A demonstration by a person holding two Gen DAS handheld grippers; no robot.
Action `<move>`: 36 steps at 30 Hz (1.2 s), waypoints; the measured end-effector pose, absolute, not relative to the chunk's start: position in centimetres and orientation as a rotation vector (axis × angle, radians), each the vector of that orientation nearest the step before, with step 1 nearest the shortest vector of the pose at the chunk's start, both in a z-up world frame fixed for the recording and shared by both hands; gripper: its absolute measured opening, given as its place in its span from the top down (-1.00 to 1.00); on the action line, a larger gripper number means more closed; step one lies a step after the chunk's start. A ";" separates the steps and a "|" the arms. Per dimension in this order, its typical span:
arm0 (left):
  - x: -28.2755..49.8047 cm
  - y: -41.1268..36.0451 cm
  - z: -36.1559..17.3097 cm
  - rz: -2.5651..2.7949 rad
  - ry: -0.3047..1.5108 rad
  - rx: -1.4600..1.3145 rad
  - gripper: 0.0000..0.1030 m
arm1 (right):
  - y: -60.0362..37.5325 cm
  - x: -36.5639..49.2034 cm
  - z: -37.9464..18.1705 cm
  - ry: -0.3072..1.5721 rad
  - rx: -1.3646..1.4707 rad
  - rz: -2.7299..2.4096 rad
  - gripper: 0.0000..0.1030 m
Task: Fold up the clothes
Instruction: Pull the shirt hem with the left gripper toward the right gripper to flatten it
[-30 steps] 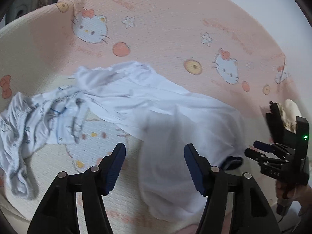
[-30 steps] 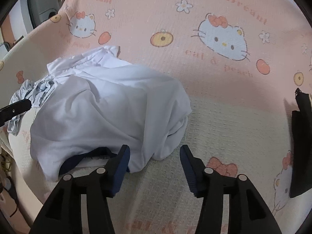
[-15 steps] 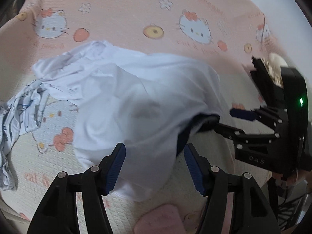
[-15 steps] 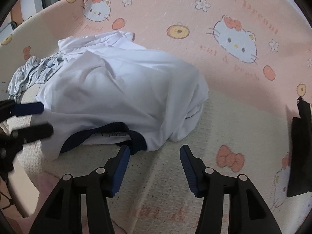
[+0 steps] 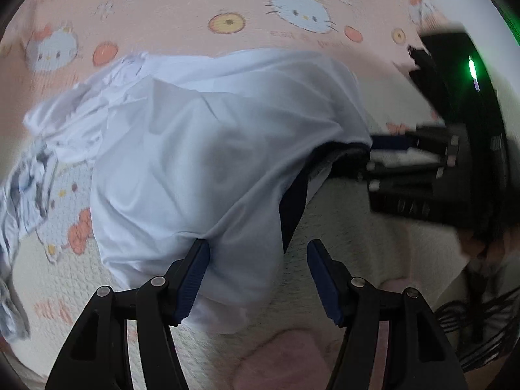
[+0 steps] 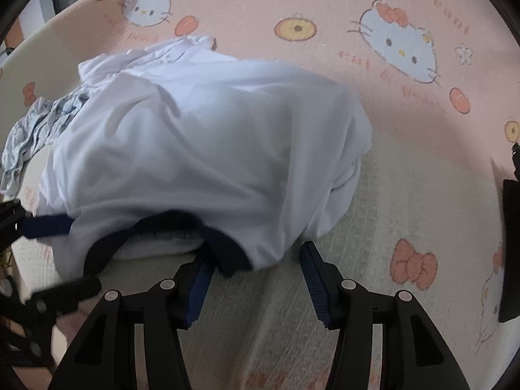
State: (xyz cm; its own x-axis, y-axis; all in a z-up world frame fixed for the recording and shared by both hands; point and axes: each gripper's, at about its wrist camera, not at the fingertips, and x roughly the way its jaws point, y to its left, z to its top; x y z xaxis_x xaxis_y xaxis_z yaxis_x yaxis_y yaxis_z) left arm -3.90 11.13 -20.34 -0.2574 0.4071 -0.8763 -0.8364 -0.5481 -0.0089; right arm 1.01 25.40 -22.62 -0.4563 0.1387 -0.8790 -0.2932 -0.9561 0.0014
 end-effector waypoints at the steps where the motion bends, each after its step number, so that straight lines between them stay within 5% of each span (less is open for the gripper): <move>1: -3.5 11.2 -20.5 1.924 0.656 -1.089 -0.03 | 25.6 0.9 -22.6 0.215 -1.462 2.460 -0.03; 3: -3.2 11.2 -20.6 1.961 0.731 -1.031 0.37 | 25.9 0.7 -22.4 0.186 -1.429 2.421 -0.02; 6: -3.5 10.7 -20.5 2.015 0.770 -0.987 0.58 | 26.3 0.8 -21.9 0.162 -1.377 2.400 0.06; 17: -7.5 8.3 -17.0 2.217 0.718 -0.942 0.62 | 23.4 0.0 -20.5 -0.158 -1.293 2.385 0.22; 36: -12.1 7.7 -9.8 2.321 0.567 -0.797 0.57 | 23.5 -2.8 -12.4 -0.140 -1.099 2.466 0.22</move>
State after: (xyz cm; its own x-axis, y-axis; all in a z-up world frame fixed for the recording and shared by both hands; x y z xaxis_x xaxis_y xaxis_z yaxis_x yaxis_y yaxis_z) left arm -12.07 7.73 -9.83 -0.6307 0.4088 -0.6597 -0.6668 -0.7203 0.1911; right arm -2.83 23.51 -12.39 -0.5903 0.4274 -0.6848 -0.3471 -0.9003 -0.2626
